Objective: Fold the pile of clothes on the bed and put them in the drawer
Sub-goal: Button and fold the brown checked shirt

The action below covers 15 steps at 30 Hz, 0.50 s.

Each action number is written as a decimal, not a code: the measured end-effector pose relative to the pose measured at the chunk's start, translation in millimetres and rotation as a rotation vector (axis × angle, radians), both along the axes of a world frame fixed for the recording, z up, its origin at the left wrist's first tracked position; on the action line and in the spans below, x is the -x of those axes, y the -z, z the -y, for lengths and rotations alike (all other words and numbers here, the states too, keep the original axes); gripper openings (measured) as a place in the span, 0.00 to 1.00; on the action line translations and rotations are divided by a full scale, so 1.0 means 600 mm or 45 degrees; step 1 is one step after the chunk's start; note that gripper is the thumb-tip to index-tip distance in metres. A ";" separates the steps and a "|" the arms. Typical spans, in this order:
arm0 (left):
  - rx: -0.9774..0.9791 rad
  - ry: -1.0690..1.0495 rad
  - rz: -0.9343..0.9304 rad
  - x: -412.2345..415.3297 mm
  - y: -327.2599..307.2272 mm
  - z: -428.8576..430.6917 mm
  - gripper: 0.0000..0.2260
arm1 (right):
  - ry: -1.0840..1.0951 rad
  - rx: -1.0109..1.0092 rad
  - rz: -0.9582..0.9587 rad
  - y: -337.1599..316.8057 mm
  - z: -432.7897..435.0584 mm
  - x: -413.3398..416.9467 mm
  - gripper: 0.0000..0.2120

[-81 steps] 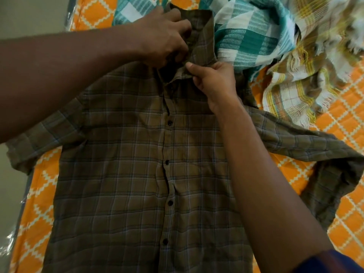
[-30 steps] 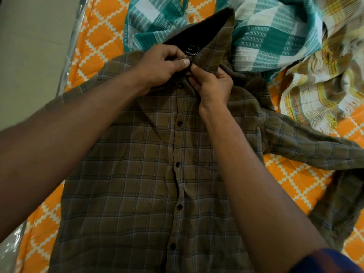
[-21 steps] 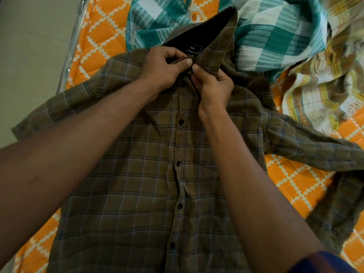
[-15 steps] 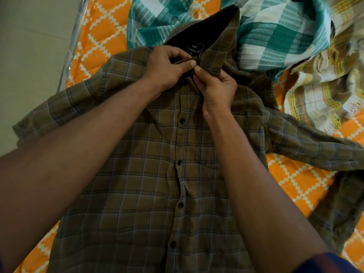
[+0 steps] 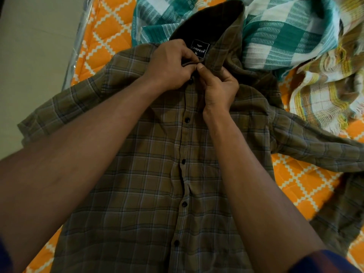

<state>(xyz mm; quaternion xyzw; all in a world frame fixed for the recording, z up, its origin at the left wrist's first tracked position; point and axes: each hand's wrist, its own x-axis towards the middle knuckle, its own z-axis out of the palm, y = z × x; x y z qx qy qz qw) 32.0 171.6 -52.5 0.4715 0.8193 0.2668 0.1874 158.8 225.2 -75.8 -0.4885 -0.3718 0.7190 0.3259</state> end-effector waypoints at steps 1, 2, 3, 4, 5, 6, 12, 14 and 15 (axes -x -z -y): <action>0.015 0.025 -0.006 0.003 -0.004 0.000 0.11 | 0.008 -0.008 0.022 0.000 0.001 0.001 0.08; 0.030 0.056 -0.031 0.005 -0.007 0.000 0.11 | 0.013 -0.014 0.046 0.000 0.003 0.002 0.08; 0.044 0.091 -0.080 0.005 -0.010 -0.001 0.11 | 0.015 -0.036 0.082 0.000 0.004 0.003 0.08; 0.059 0.123 -0.138 0.004 -0.012 -0.001 0.11 | 0.008 -0.072 0.121 0.000 0.004 0.004 0.07; 0.077 0.147 -0.174 0.003 -0.014 -0.001 0.11 | -0.007 -0.114 0.164 0.001 0.006 0.005 0.06; 0.096 0.161 -0.170 0.004 -0.014 0.000 0.11 | -0.026 -0.158 0.199 0.002 0.006 0.005 0.04; 0.137 0.207 0.012 0.015 -0.003 0.009 0.09 | -0.073 -0.498 0.468 0.009 0.014 0.006 0.06; 0.142 0.211 0.027 0.014 -0.004 0.010 0.09 | -0.076 -0.508 0.489 0.015 0.014 0.006 0.08; 0.144 0.209 0.041 0.016 -0.003 0.009 0.09 | -0.075 -0.512 0.494 0.017 0.013 0.006 0.09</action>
